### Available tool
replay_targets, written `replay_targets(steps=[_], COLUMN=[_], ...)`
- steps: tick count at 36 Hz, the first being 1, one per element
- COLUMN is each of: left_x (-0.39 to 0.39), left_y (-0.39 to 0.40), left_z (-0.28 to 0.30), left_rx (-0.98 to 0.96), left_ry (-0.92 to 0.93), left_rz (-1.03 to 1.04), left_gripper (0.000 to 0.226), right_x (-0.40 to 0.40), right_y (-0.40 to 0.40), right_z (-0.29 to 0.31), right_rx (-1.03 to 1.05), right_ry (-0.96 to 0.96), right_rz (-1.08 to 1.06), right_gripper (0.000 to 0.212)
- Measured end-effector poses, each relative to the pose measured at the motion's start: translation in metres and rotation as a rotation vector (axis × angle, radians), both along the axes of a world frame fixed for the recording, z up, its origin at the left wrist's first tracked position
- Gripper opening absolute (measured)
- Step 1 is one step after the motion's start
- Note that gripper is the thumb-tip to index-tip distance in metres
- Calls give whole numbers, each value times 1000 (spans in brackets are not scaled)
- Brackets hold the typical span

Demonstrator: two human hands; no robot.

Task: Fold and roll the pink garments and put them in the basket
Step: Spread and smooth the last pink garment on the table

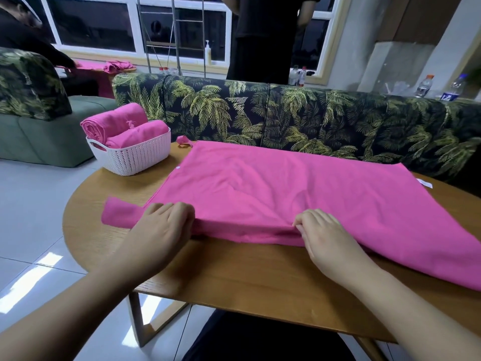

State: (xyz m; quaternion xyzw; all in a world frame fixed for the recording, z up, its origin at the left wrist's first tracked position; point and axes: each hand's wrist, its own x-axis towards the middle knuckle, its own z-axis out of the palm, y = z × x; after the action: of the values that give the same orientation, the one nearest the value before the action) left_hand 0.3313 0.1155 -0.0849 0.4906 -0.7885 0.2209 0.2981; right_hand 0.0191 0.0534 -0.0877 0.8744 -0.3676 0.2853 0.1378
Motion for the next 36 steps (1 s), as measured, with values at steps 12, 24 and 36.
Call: replay_targets(steps=[12,24,36], left_x=[18,7,-4], left_y=[7,-5,-31], left_z=[9,-23,-34], left_rx=[163,620,594], left_ry=[43,42,-19], left_rz=[-103,52,150], left_gripper=[36,63,41], right_x=[-11,23,28], right_y=[9,8,3], right_z=[17,0,-22], right_rx=[74,248,407], right_ry=[-19,171,175], right_rz=[86,11,-251], right_gripper=[16,19,33])
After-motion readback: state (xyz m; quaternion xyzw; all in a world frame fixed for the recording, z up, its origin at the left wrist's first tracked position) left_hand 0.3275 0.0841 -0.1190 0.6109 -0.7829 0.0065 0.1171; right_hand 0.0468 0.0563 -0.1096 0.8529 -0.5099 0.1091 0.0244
